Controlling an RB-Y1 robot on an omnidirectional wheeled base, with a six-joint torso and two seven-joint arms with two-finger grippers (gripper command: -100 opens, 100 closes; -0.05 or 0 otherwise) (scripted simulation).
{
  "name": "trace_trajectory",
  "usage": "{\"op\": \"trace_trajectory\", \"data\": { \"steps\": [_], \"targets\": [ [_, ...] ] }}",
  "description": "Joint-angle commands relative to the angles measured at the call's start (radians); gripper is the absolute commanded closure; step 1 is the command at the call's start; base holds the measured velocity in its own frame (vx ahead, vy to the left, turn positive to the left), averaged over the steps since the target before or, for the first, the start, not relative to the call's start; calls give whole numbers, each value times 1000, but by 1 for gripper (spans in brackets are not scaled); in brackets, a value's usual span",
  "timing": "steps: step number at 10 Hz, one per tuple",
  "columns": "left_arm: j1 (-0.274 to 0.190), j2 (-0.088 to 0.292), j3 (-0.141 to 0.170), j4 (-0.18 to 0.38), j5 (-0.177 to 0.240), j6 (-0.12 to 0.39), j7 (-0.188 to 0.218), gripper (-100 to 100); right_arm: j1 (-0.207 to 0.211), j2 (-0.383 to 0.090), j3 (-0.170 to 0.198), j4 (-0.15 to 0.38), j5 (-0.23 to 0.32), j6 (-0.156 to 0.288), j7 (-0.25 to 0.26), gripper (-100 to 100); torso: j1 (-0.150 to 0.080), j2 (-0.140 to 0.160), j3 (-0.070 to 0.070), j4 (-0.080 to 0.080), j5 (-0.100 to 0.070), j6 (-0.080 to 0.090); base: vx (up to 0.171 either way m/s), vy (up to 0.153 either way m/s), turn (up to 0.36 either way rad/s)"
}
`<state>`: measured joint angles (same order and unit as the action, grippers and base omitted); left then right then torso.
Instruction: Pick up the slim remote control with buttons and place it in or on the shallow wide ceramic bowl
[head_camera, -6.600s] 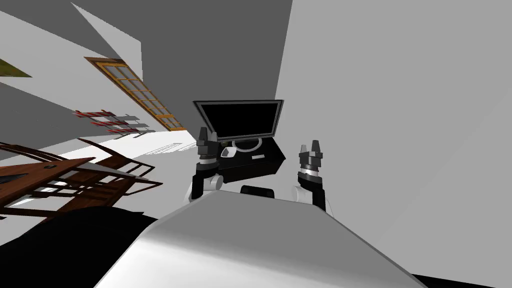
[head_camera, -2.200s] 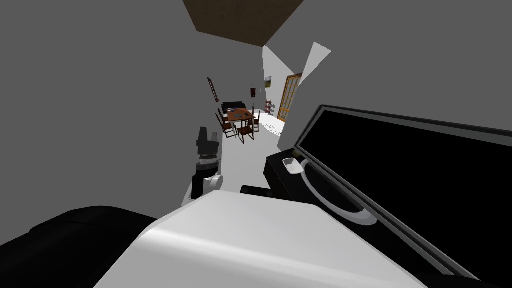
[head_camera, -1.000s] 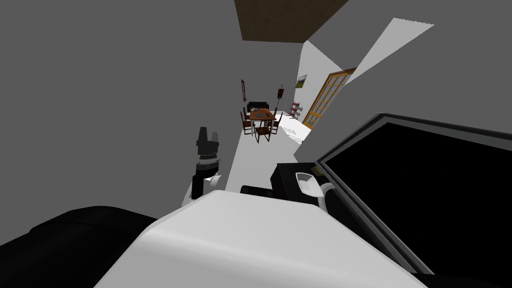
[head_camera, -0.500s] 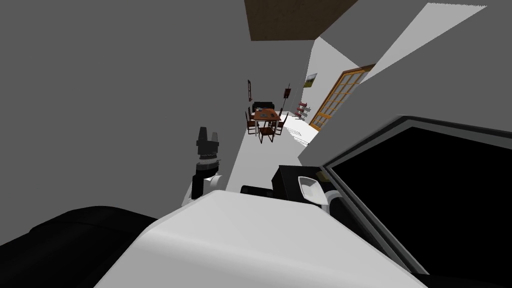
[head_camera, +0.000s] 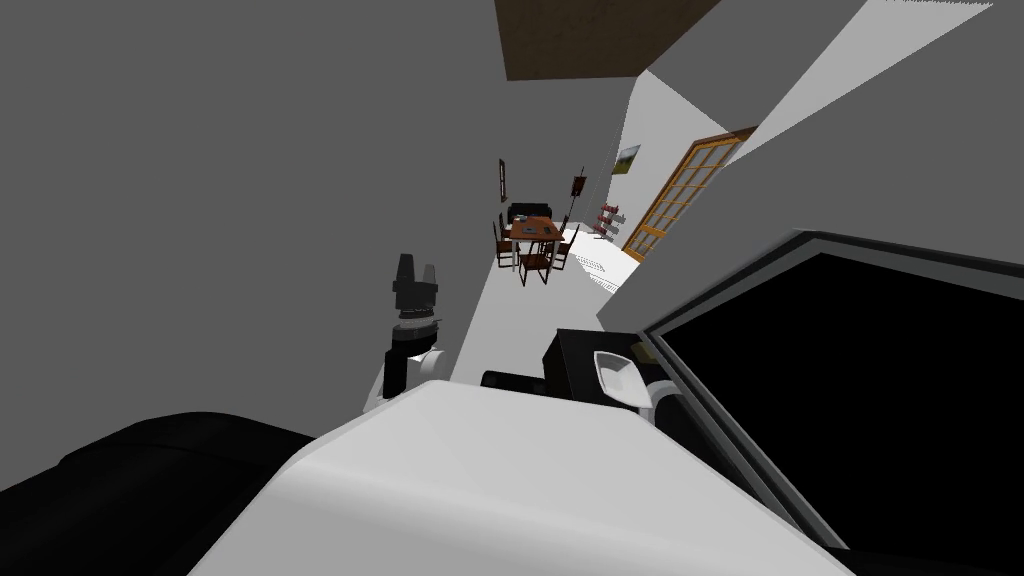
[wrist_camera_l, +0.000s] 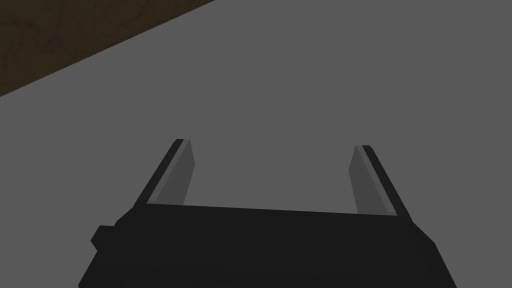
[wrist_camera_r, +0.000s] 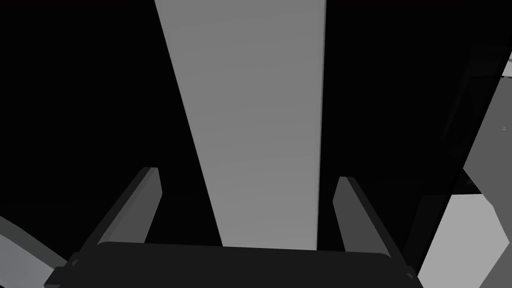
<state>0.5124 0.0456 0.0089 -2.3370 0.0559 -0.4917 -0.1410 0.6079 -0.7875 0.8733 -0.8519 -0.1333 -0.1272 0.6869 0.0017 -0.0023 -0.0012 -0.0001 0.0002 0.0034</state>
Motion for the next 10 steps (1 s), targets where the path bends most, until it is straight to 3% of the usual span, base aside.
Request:
{"op": "trace_trajectory", "data": {
  "steps": [1,5,6,7,9,10],
  "targets": [
    [0,0,0,0,0,0,0,0,0,0,0,0,0,0,0,100,0,0,0,0,0,0,0,0,0],
    [0,0,0,0,0,0,0,0,0,4,2,-5,1,-4,1,100,-5,0,0,0,0,0,0,2,1],
    [0,0,0,0,0,0,0,0,0,4,2,-5,0,-4,1,0,-5,0,0,0,0,0,0,0,0],
    [0,0,0,0,0,0,0,0,19,-34,2,-26,-14,-9,6,100,-5,0,0,0,0,0,29,22,-83],
    [0,0,0,0,0,0,0,0,41,-76,7,-55,-32,-24,14,100,-1,-2,-1,-1,2,1,53,54,-65],
    [0,0,0,0,0,0,0,0,41,-67,1,-57,-26,-14,13,100,0,-3,-2,-1,2,0,22,25,-11]
  ]
}}
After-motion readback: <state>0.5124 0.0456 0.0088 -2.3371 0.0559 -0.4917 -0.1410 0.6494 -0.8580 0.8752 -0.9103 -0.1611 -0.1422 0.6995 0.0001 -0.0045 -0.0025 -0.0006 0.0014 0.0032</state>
